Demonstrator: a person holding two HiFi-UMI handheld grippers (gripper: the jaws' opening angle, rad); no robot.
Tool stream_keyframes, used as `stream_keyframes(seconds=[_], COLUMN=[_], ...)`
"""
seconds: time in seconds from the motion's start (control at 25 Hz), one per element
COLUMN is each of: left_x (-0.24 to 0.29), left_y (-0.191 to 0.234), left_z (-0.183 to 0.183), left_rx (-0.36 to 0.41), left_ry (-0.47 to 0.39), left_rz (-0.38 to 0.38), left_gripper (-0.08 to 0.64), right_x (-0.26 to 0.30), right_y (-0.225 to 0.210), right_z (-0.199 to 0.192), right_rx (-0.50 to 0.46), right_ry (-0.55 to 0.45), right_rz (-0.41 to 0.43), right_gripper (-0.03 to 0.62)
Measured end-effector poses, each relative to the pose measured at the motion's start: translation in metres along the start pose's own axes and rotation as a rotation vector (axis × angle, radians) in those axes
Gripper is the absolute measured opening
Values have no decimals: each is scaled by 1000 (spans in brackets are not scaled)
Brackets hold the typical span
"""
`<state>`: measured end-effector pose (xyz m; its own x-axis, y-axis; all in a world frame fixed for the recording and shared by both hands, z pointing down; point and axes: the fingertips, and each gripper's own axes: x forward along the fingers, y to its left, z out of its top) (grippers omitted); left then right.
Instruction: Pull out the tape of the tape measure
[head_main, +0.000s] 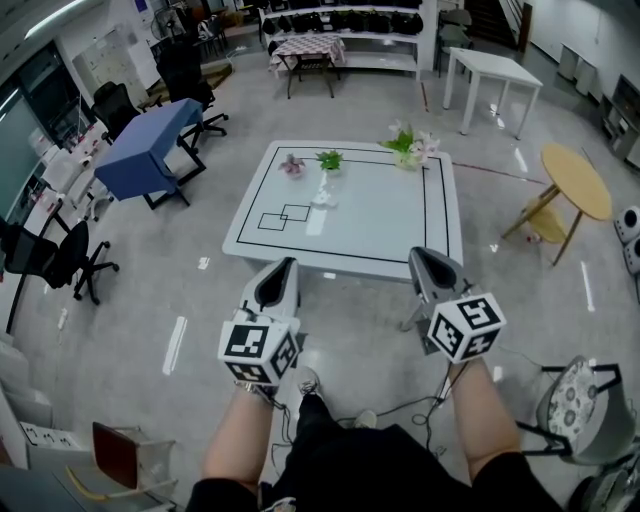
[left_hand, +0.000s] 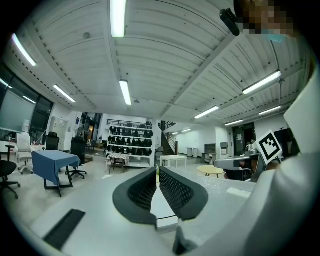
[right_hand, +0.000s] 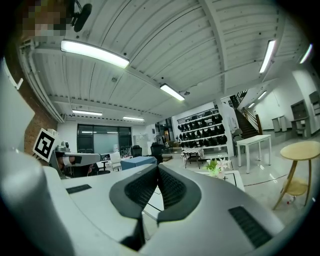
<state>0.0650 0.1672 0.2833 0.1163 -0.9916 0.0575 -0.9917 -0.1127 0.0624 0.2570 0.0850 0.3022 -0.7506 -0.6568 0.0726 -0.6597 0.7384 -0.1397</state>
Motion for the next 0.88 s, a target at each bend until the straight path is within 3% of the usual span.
stream_keyframes(seconds=[0.24,0.88], left_x=[17,124], left_y=[23,143], left_z=[-8,-18], left_rx=[-11,-25], left_ry=[-3,44], left_rz=[2,-90], left_gripper=[8,178], right_x=[28,175], right_y=[-1,-8], right_z=[-5,0], right_rx=[-5,-21], right_ry=[-1,15], right_rz=[13,-59], right_gripper=[29,144])
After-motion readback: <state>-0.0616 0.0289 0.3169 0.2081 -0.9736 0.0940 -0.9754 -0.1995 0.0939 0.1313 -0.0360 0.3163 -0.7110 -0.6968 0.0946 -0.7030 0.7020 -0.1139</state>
